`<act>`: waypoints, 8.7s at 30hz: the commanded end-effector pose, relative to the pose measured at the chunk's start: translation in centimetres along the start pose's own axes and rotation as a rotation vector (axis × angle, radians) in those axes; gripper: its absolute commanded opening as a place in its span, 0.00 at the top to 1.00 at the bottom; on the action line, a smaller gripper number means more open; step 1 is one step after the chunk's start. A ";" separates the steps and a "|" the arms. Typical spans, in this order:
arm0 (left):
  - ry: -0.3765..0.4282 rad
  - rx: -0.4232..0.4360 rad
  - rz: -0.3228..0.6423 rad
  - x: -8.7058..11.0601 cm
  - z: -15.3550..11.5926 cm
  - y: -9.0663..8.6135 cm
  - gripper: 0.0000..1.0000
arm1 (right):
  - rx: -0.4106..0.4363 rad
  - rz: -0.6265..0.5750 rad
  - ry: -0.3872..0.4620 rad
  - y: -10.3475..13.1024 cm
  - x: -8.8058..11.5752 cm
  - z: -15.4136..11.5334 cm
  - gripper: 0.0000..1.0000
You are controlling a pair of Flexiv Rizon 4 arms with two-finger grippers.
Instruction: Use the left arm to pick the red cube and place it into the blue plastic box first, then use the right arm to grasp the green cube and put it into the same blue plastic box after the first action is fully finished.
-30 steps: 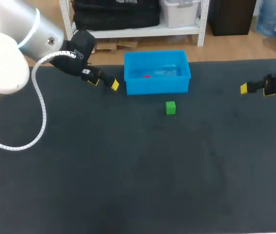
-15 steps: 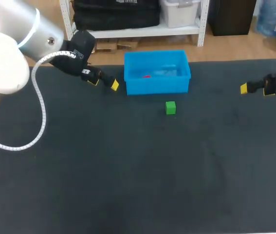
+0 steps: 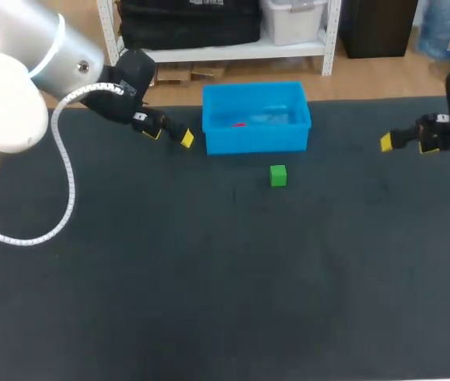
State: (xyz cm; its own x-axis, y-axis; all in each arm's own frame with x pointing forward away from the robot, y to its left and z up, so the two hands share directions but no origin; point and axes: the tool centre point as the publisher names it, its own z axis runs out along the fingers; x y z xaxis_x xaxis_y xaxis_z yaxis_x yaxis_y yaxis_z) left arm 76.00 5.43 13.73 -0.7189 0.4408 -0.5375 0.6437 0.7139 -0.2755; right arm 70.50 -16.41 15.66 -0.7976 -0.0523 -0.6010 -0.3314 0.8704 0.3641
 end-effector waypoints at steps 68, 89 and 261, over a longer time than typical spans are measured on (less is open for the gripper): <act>-0.005 0.003 0.002 0.1 0.0 0.1 0.00 | 0.240 -0.050 0.358 12.6 -7.8 11.7 0.00; -0.005 0.003 0.002 0.1 0.0 0.1 0.00 | 0.332 -0.025 0.501 12.5 -8.0 13.9 0.00; -0.005 0.003 0.002 0.1 0.0 0.1 0.00 | 0.433 0.073 0.435 9.9 -5.2 17.3 1.00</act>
State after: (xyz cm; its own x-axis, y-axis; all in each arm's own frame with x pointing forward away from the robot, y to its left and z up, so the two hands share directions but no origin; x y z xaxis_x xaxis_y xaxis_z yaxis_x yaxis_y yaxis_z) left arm 76.01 5.43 13.73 -0.7191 0.4405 -0.5375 0.6435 0.7140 -0.2758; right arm 80.78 1.46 9.45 -0.9754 -0.1006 -0.1962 -0.1048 0.9944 0.0107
